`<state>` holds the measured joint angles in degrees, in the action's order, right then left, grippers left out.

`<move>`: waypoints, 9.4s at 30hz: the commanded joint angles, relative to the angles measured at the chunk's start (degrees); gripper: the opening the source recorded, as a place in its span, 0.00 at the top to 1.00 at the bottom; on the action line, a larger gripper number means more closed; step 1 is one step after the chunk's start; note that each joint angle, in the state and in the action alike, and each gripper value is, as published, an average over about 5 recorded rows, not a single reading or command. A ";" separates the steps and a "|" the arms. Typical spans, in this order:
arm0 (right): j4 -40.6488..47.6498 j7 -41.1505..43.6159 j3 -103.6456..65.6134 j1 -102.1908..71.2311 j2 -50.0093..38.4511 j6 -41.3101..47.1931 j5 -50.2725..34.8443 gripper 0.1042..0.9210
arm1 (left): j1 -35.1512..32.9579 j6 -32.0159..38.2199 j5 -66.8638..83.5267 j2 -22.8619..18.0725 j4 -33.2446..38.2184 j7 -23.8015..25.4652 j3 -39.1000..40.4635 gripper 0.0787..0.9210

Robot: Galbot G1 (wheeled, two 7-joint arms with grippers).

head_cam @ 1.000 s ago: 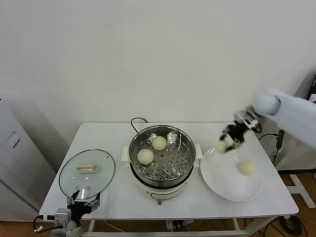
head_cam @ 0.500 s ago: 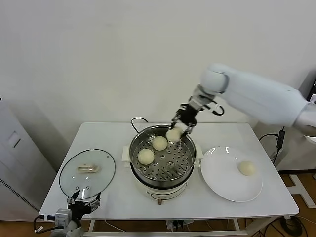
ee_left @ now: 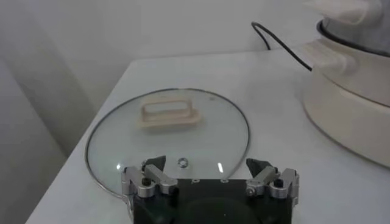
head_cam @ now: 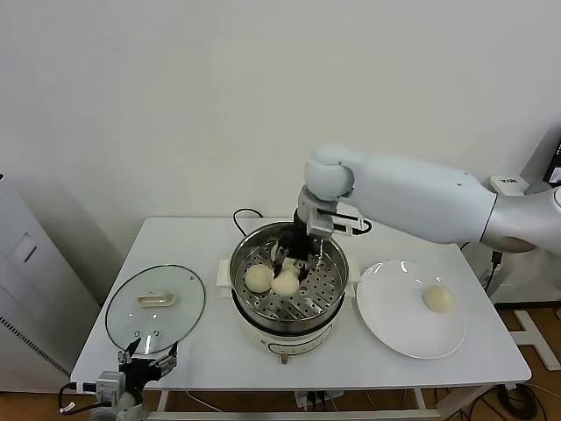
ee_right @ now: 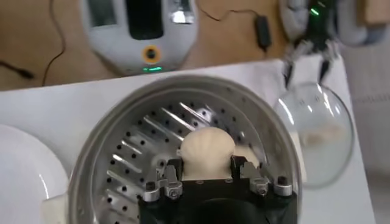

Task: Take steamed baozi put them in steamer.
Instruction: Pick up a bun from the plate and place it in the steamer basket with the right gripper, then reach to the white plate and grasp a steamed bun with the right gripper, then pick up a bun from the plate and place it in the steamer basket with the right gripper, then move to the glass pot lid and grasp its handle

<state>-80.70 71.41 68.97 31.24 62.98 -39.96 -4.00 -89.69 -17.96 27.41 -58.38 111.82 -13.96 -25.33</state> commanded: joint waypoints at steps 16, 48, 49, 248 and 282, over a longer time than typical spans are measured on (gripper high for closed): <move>-3.83 0.71 -2.69 -7.77 1.59 -6.42 14.05 0.49 | -0.21 0.09 0.04 0.07 -0.41 0.00 -0.34 0.12; 26.08 4.02 -4.07 1.08 -21.22 22.26 -4.74 0.12 | 0.11 -0.08 0.55 0.20 -0.02 -0.07 -0.90 0.12; 26.76 4.25 -4.26 0.44 -21.92 22.17 -4.57 0.12 | 0.15 -0.10 0.66 0.18 0.00 -0.09 -0.96 0.12; -7.48 -51.12 -115.98 -102.40 1.11 32.72 -24.16 0.12 | 7.40 21.57 -77.97 -0.95 -17.94 2.72 -6.56 0.12; -4.42 -49.36 -116.11 -101.95 2.66 31.73 -20.72 0.12 | 21.94 31.20 -103.69 -7.47 -34.67 -4.19 -7.44 0.12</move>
<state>-85.45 21.54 -46.88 -70.45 65.49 -7.93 -25.42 -71.32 12.66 -72.92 -65.21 79.52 -18.22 -32.78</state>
